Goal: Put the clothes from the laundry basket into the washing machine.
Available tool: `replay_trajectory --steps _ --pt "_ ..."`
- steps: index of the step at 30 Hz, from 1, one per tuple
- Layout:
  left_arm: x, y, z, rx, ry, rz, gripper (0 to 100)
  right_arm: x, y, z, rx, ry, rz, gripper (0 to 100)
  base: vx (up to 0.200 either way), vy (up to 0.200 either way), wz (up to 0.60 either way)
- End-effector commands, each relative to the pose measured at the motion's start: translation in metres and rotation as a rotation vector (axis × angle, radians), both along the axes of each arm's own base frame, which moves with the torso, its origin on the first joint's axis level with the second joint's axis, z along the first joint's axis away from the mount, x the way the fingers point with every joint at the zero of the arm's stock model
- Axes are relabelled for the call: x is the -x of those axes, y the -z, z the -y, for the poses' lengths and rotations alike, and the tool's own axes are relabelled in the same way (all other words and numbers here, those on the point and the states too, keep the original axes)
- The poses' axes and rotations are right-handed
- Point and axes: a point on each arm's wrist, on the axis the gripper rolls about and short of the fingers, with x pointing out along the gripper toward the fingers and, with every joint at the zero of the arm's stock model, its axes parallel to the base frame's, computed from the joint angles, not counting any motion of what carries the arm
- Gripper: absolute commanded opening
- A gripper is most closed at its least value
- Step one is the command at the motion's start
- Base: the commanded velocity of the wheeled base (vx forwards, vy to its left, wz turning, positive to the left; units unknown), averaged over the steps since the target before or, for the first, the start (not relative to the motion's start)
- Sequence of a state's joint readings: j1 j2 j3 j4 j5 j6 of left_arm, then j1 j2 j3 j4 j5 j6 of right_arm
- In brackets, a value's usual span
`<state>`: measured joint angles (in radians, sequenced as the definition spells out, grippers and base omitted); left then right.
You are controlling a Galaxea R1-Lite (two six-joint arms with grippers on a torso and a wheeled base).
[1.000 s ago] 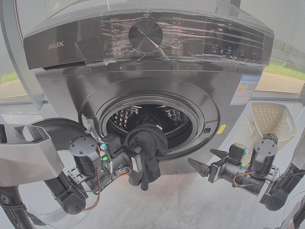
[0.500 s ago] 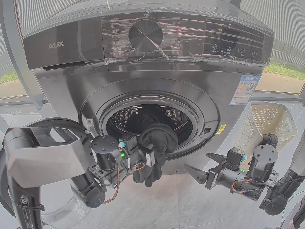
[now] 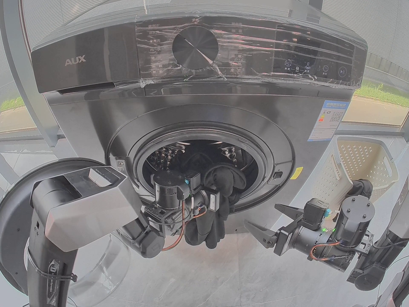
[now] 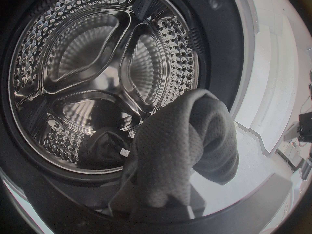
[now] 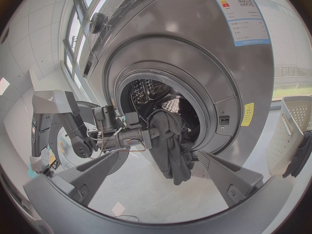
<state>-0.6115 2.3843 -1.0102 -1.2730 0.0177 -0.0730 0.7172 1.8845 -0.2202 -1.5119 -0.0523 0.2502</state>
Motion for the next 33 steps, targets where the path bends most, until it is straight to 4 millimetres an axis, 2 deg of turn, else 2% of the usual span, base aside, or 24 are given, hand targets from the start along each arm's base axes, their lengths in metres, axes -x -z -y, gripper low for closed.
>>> replay_trajectory --steps 1,2,14,17,22,26,30,31,33 --pt "-0.019 -0.003 0.006 0.008 -0.015 0.013 0 0.0 0.001 -0.001 0.002 -0.001 -0.004 100 0.0 0.0 0.0" --pt "-0.029 -0.002 0.011 0.007 -0.018 0.017 0 -0.001 0.003 -0.001 0.007 -0.001 -0.01 100 0.0 0.0 0.0" --pt "-0.077 0.012 0.021 0.013 -0.094 0.041 0 -0.002 0.003 0.0 0.006 0.005 -0.007 100 0.0 0.0 0.0" --pt "-0.087 0.012 0.023 0.022 -0.125 0.058 0 -0.003 0.003 0.001 0.006 0.009 -0.009 100 0.0 0.0 0.0" --pt "-0.117 0.004 0.019 0.065 -0.238 0.126 0 -0.002 0.003 0.0 0.006 0.005 -0.009 100 0.0 0.0 0.0" --pt "-0.129 -0.003 0.013 0.084 -0.287 0.143 0 -0.003 0.003 0.002 0.007 0.011 -0.008 100 0.0 0.0 0.0" --pt "-0.13 -0.006 0.011 0.086 -0.292 0.141 0 -0.003 0.003 0.001 0.008 0.011 -0.009 100 0.0 0.0 0.0" --pt "-0.131 -0.006 0.01 0.085 -0.293 0.14 100 -0.003 0.003 0.001 0.007 0.011 -0.008 100 0.0 0.0 0.0" --pt "-0.13 -0.005 0.009 0.082 -0.295 0.137 100 -0.003 0.003 0.001 0.006 0.012 -0.009 100 0.0 0.0 0.0"
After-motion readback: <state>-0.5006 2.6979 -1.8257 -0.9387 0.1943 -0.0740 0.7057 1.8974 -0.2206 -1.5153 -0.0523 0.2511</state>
